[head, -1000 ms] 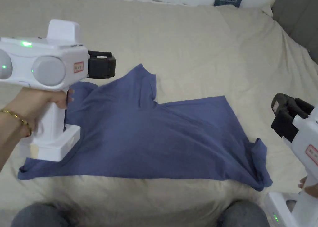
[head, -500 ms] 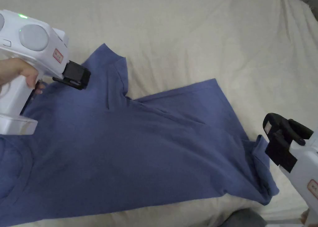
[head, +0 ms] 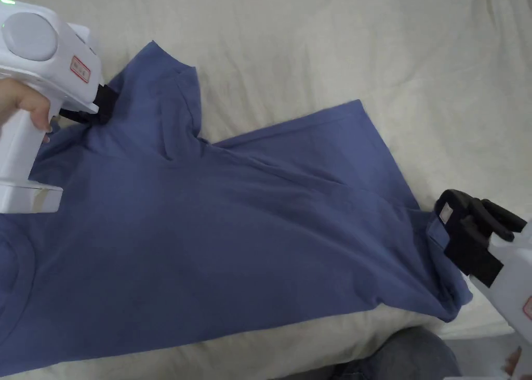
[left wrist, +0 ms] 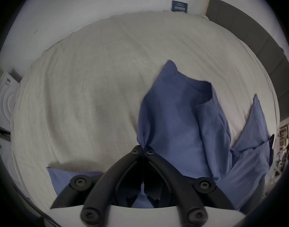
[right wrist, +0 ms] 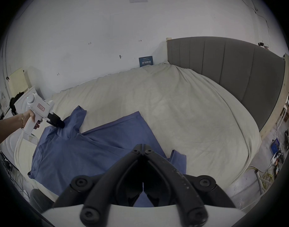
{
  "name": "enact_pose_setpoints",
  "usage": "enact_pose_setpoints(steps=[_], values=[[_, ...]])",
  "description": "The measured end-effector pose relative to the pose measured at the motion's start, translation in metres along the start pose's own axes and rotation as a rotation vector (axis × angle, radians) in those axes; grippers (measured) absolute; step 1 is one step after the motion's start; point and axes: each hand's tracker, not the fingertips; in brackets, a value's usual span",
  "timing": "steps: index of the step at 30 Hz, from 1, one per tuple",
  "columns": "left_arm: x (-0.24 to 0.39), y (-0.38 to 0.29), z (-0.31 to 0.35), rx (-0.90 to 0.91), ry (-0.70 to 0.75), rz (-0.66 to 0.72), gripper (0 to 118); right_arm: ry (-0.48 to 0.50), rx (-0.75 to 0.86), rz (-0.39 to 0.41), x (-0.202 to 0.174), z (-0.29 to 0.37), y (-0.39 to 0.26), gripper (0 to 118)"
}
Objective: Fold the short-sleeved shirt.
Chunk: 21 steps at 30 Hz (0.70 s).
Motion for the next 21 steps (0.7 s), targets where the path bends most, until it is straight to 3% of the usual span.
enact_pose_setpoints(steps=[3, 7, 8, 9, 10, 11, 12, 15, 19, 21], values=[[0.002, -0.004, 0.020, 0.058, 0.005, 0.047, 1, -0.019, -0.007, 0.025, 0.003, 0.003, 0.011, 1], [0.001, -0.007, 0.053, 0.152, -0.045, 0.073, 1, -0.059, -0.130, 0.035, 0.012, 0.001, 0.030, 2], [0.001, -0.006, 0.061, 0.165, -0.071, 0.099, 1, -0.081, -0.181, 0.042, 0.017, -0.005, 0.035, 12], [0.000, -0.006, 0.070, 0.182, -0.088, 0.115, 1, -0.086, -0.212, 0.032, 0.022, -0.011, 0.038, 30], [-0.001, -0.006, 0.078, 0.195, -0.092, 0.117, 1, -0.082, -0.228, 0.018, 0.027, -0.017, 0.038, 58], [-0.001, -0.007, 0.085, 0.207, -0.086, 0.103, 1, -0.087, -0.285, 0.005, 0.032, -0.025, 0.041, 96], [-0.001, -0.007, 0.090, 0.221, -0.082, 0.094, 1, -0.102, -0.371, -0.008, 0.036, -0.035, 0.040, 116], [-0.002, -0.010, 0.104, 0.241, -0.088, 0.095, 1, -0.167, -0.443, -0.057, 0.040, -0.058, 0.031, 118], [-0.001, -0.013, 0.112, 0.241, -0.082, 0.111, 1, -0.248, -0.495, -0.003, 0.038, -0.086, 0.020, 118], [0.001, -0.016, 0.113, 0.237, -0.073, 0.108, 1, -0.290, -0.534, 0.017, 0.038, -0.099, 0.016, 103]])
